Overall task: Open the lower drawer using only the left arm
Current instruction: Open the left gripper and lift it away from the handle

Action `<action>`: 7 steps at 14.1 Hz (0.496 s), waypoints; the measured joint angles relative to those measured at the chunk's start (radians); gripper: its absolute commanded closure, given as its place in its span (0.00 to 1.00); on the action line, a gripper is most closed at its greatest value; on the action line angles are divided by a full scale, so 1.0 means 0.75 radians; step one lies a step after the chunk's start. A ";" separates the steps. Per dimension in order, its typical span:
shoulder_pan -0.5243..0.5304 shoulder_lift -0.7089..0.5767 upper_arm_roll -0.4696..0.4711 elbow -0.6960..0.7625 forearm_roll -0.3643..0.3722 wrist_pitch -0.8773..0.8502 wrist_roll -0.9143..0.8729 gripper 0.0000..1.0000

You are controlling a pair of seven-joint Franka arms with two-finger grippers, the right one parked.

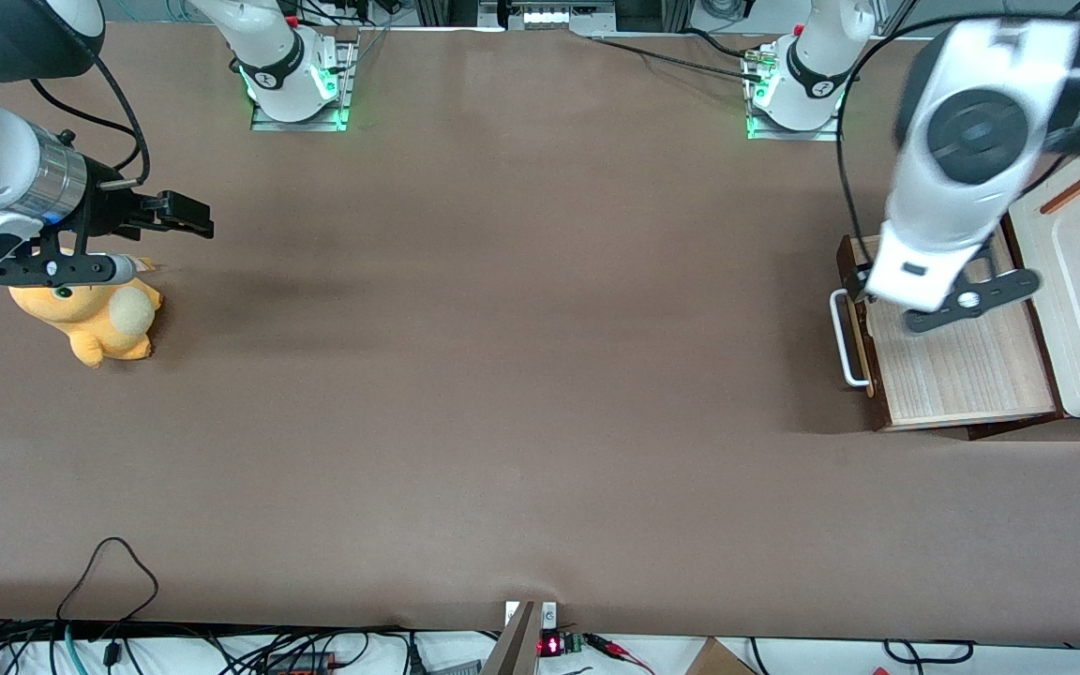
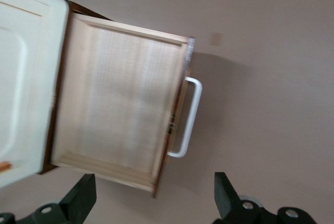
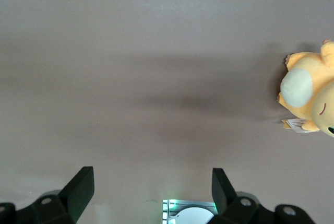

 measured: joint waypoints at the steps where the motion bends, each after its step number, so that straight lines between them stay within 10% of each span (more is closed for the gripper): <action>1: 0.003 -0.014 0.044 0.024 -0.107 0.002 0.055 0.00; 7: 0.044 -0.063 0.192 0.078 -0.277 0.037 0.423 0.00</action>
